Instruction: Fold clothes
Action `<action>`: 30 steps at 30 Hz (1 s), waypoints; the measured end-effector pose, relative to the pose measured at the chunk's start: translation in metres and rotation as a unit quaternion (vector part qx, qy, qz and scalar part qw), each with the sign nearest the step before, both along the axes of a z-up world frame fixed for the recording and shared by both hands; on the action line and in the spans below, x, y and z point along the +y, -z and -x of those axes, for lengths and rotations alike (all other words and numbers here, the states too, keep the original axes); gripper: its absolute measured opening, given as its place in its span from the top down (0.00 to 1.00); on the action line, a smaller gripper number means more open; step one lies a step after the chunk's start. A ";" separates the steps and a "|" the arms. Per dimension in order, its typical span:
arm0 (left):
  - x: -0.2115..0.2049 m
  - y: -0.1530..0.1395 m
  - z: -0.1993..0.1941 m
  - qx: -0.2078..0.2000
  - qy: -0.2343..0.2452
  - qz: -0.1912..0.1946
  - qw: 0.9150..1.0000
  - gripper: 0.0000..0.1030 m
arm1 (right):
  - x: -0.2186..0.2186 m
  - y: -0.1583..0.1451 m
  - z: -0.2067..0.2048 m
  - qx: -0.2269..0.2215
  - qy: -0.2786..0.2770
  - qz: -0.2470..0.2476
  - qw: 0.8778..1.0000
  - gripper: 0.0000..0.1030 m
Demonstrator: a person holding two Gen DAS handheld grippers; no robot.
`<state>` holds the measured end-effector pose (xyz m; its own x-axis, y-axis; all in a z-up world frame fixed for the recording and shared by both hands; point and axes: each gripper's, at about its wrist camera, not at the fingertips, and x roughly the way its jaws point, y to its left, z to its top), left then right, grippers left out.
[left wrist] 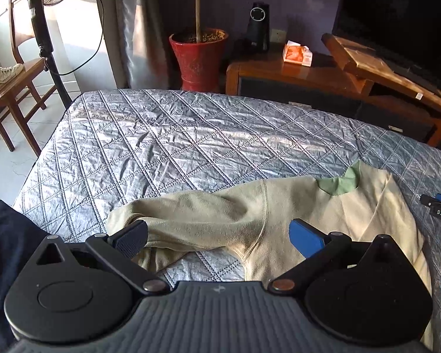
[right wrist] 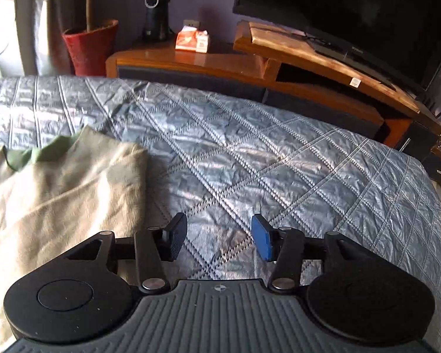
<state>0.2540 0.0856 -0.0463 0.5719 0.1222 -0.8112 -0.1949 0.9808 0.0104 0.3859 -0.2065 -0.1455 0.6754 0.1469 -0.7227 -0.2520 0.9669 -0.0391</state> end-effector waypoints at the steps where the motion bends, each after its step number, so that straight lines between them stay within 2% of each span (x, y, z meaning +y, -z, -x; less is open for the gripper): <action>1: 0.005 -0.001 0.001 0.000 -0.008 -0.003 1.000 0.01 | 0.001 -0.010 -0.001 -0.006 -0.016 -0.046 0.999 0.44; 2: 0.011 -0.001 0.001 0.000 -0.018 -0.001 1.000 0.01 | 0.009 -0.016 -0.002 -0.007 -0.040 -0.070 0.997 0.42; 3: 0.018 -0.001 0.002 0.002 -0.030 0.005 1.000 0.01 | 0.021 -0.022 -0.004 -0.003 -0.068 -0.082 0.994 0.28; 4: 0.025 -0.001 0.002 0.003 -0.040 0.011 0.999 0.01 | 0.040 -0.028 -0.005 -0.003 -0.105 -0.082 0.991 0.21; 8: 0.045 -0.002 0.007 0.006 -0.070 0.027 0.997 0.01 | 0.122 -0.043 -0.004 -0.012 -0.243 -0.073 0.967 0.24; 11: 0.054 -0.006 0.011 0.002 -0.084 0.023 0.996 0.01 | 0.176 -0.045 -0.008 0.024 -0.326 -0.096 0.940 0.25; 13: 0.064 -0.009 0.015 0.001 -0.105 0.009 0.994 0.01 | 0.208 -0.048 -0.003 0.036 -0.379 -0.107 0.919 0.26; 18: 0.093 -0.011 0.026 0.003 -0.165 -0.035 0.986 0.01 | 0.254 -0.047 0.022 0.036 -0.453 -0.133 0.881 0.25; 20: 0.102 -0.013 0.030 0.004 -0.181 -0.043 0.983 0.01 | 0.270 -0.043 0.049 0.018 -0.482 -0.101 0.870 0.25; 23: 0.113 -0.015 0.034 0.002 -0.195 -0.037 0.980 0.01 | 0.293 -0.040 0.091 -0.019 -0.528 -0.041 0.848 0.26; 25: 0.120 -0.017 0.036 0.003 -0.201 -0.026 0.979 0.01 | 0.309 -0.040 0.112 -0.056 -0.547 0.004 0.835 0.26; 29: 0.129 -0.017 0.037 0.002 -0.210 0.010 0.978 0.01 | 0.340 -0.034 0.150 -0.109 -0.586 0.080 0.799 0.26; 30: 0.130 -0.017 0.038 0.001 -0.212 0.015 0.977 0.01 | 0.346 -0.031 0.155 -0.121 -0.587 0.099 0.794 0.25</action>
<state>0.2156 0.2158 -0.0289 0.4729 0.3238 -0.8194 -0.5842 0.8114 -0.0165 0.2306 0.1399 -0.1146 0.2789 0.6782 -0.6799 -0.9376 0.0393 -0.3454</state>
